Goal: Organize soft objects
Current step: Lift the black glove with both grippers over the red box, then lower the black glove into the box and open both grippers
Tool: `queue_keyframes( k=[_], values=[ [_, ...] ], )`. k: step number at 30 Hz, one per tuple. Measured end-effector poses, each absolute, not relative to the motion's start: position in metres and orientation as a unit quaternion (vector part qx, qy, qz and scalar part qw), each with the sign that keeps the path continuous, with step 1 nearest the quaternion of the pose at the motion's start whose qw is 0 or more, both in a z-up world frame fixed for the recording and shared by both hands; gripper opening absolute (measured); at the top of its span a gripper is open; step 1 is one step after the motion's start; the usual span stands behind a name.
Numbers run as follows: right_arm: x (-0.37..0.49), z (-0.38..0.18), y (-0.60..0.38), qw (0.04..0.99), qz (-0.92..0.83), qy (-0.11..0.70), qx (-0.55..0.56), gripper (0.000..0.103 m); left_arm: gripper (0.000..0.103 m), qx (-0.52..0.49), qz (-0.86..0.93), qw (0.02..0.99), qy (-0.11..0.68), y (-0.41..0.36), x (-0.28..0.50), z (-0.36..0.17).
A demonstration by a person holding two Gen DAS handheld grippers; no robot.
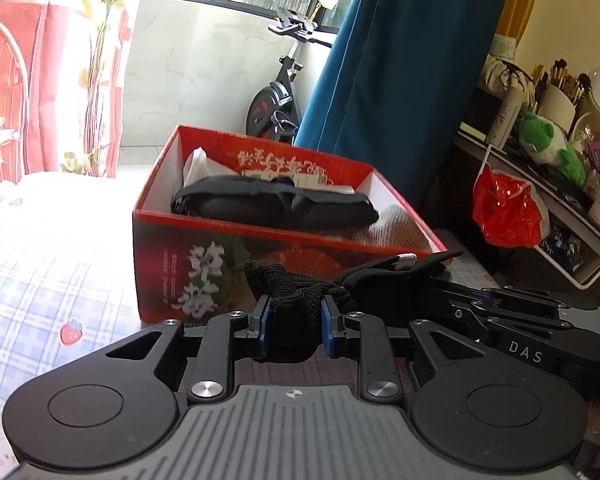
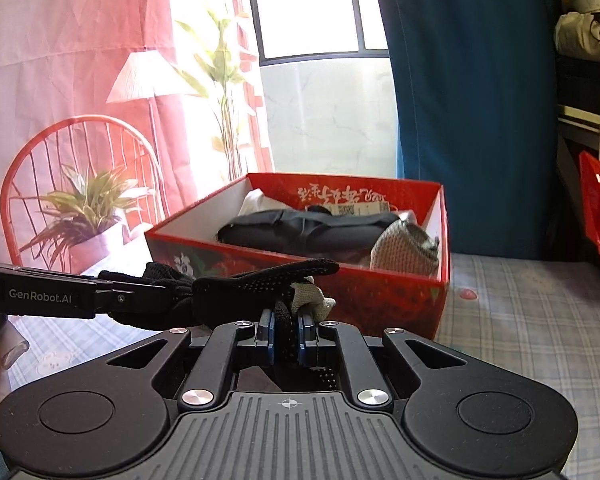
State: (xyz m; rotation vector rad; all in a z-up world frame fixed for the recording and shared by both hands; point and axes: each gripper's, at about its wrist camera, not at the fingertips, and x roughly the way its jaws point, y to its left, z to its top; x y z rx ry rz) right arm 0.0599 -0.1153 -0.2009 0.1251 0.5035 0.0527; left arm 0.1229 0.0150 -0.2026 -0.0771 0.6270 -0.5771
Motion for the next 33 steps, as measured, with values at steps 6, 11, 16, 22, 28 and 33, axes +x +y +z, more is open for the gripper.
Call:
queue_keyframes(
  k=[6,11,16,22,28,33],
  values=[
    [0.087,-0.175,-0.119,0.97,0.034,0.234,0.059,0.009,0.026,-0.051,-0.277,0.913,0.294,0.016,0.146,-0.181],
    [0.119,-0.162,-0.123,0.971,0.034,0.234,0.044,0.009,0.026,-0.043,-0.267,0.915,0.299,0.009,0.176,-0.171],
    [0.154,-0.166,-0.129,0.966,0.026,0.254,0.039,0.009,0.026,-0.024,-0.256,0.914,0.314,-0.009,0.209,-0.169],
    [0.191,-0.184,-0.141,0.953,0.008,0.301,0.041,0.009,0.026,0.021,-0.253,0.903,0.345,-0.037,0.244,-0.178],
    [0.222,-0.206,-0.155,0.932,-0.011,0.357,0.06,0.009,0.026,0.037,-0.247,0.884,0.394,-0.053,0.274,-0.2],
    [0.242,-0.226,-0.159,0.912,-0.017,0.406,0.056,0.009,0.026,0.072,-0.247,0.87,0.422,-0.063,0.289,-0.216]
  ],
)
